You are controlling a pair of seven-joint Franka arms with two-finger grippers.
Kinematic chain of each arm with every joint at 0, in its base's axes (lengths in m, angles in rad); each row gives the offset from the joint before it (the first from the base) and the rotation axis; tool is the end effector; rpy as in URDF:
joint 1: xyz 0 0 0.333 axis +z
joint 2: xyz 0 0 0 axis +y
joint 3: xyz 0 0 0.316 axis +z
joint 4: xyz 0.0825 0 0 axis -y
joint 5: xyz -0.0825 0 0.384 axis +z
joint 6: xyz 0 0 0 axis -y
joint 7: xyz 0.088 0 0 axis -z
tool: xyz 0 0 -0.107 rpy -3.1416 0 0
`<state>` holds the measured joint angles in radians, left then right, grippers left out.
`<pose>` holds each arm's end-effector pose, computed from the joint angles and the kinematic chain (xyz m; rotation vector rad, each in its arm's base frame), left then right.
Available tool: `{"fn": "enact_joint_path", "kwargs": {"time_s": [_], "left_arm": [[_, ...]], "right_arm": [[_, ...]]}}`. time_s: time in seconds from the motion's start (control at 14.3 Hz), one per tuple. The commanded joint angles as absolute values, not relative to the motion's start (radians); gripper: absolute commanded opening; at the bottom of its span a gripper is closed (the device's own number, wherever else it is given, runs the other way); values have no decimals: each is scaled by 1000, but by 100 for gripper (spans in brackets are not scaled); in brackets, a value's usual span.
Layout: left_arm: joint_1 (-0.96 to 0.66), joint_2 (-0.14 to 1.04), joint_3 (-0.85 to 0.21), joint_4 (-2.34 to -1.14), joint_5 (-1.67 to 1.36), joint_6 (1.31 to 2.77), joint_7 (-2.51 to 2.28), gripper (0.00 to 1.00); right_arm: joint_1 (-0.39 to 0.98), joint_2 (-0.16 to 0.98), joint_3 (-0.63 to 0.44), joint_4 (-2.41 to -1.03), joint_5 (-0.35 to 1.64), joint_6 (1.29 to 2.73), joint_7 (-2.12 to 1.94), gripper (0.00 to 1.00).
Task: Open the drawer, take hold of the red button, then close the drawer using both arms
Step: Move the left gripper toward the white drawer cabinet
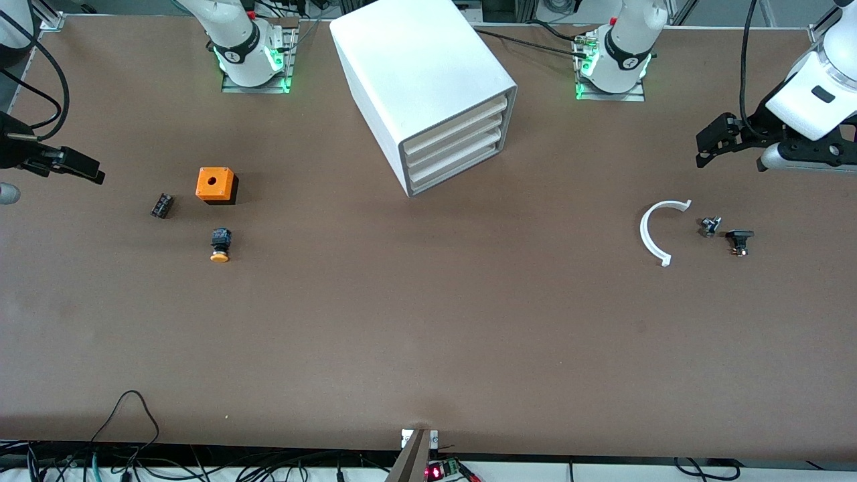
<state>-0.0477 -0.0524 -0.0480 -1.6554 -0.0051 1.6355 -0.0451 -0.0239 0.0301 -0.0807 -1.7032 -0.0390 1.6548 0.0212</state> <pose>0.5411 -0.0531 0.6189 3.1353 -0.0789 0.0505 0.5602 -0.0621 0.5522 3.0956 -0.1876 -0.1242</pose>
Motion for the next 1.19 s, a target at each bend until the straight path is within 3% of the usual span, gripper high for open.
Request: {"fn": "enact_joint_path", "kwargs": {"time_s": [0.0, 0.7, 1.12], "left_arm": [[-41, -43, -49, -1626, -21, 1611, -21, 100], [-40, 12, -58, -1591, -50, 1592, -15, 100], [-54, 139, -94, -1601, -90, 1560, -6, 100]], "right_arm": [[-23, 18, -87, -1713, -28, 1657, -2, 100], [-25, 20, -91, -1713, -29, 1654, -2, 100], [-25, 20, -91, -1713, -29, 1641, -2, 100]]}}
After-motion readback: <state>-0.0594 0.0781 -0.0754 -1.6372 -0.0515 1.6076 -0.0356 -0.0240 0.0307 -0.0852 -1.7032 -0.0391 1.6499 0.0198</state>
